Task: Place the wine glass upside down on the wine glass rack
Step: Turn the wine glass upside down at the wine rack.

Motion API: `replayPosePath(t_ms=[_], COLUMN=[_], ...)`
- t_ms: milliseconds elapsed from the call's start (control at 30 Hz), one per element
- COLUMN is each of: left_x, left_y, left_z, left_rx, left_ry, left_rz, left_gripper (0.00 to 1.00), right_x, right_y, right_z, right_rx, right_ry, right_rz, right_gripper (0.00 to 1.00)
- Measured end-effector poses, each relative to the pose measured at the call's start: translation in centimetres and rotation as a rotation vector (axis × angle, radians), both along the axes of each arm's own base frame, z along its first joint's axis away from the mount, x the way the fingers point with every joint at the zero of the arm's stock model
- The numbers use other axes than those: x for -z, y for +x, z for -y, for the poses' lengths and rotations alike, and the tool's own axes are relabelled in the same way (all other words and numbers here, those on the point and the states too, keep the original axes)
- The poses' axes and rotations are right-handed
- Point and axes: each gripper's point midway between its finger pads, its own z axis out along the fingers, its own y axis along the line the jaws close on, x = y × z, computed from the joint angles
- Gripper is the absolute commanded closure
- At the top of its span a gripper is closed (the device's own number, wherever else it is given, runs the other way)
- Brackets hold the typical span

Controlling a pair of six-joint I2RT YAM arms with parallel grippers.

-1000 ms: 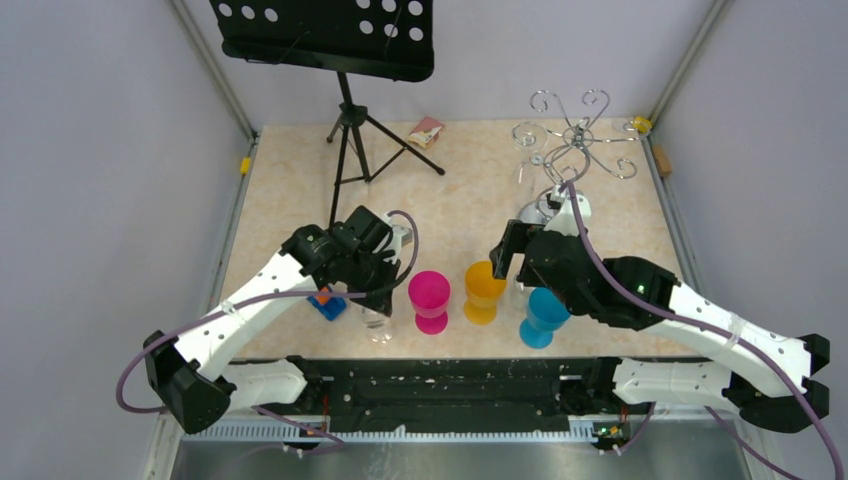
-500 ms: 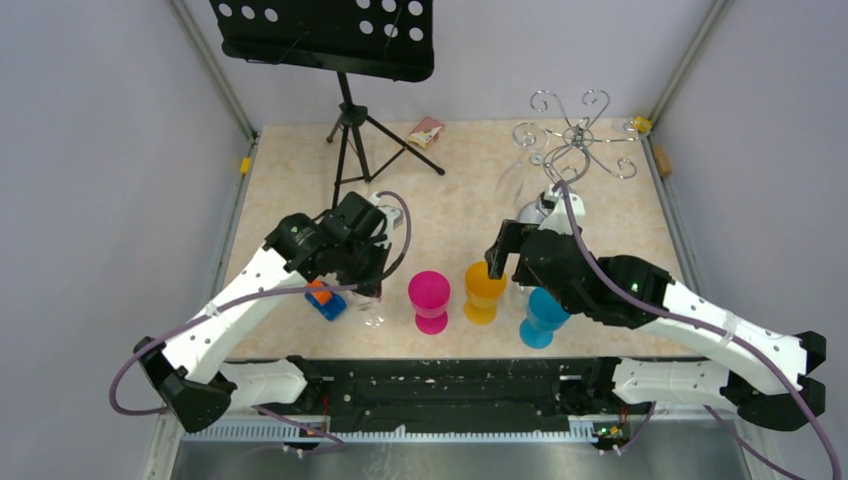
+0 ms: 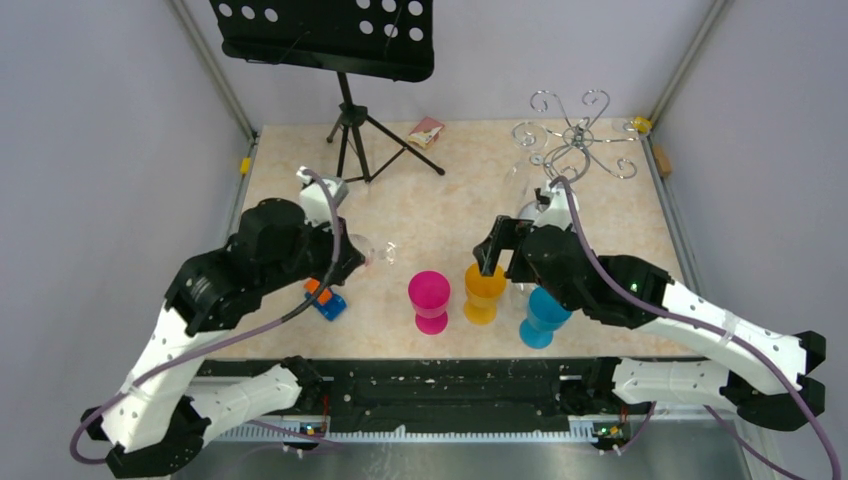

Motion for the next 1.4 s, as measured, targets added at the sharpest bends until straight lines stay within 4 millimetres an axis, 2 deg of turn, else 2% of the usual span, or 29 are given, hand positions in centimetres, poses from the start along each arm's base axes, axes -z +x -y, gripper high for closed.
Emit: replayPosePath(t_ms=[233,400,567,767,867,1100,1200,1400], left_x=[-6.3,-8.9,-9.4,-10.7,-11.2,-11.2,-11.1,-11.0], left_y=[-2.4,-3.2,-3.2,-3.5,-3.6,-4.0,-4.1,-4.3], left_z=[2.5,4.1,5.0,5.6,5.8,6.4,6.6,6.9], left_rx=[0.129,0.183,0.188,0.207,0.217,0.236,0.246,0.262], left_ry=[-0.317,-0.481,-0.563,-0.636,-0.661,-0.687,-0.688,-0.697], left_rz=[0.126,0.161,0.150,0.148,0.147,0.112,0.098,0.074], left_gripper=[1.00,1.00,1.00,1.00,1.00,1.00,1.00,1.00], right_x=[-0.8,-2.2,-3.9,-4.6,-4.9,-4.9,-4.9,-5.6], right_y=[-0.1,-0.3,-0.6,-1.0,-1.0,-1.1,-1.1,-1.3], right_z=[-1.8,-3.5,-4.8,-4.9,-5.0,-5.0,-5.0,-4.5], right_rx=[-0.055,-0.110,-0.160,-0.180,-0.185,-0.189,-0.190,-0.189], right_ry=[0.055,0.129,0.209,0.255,0.265,0.266,0.267,0.296], right_rz=[0.006,0.022,0.046,0.062,0.065,0.065,0.066,0.082], right_gripper=[0.08,0.08,0.09,0.14,0.25,0.45,0.58,0.68])
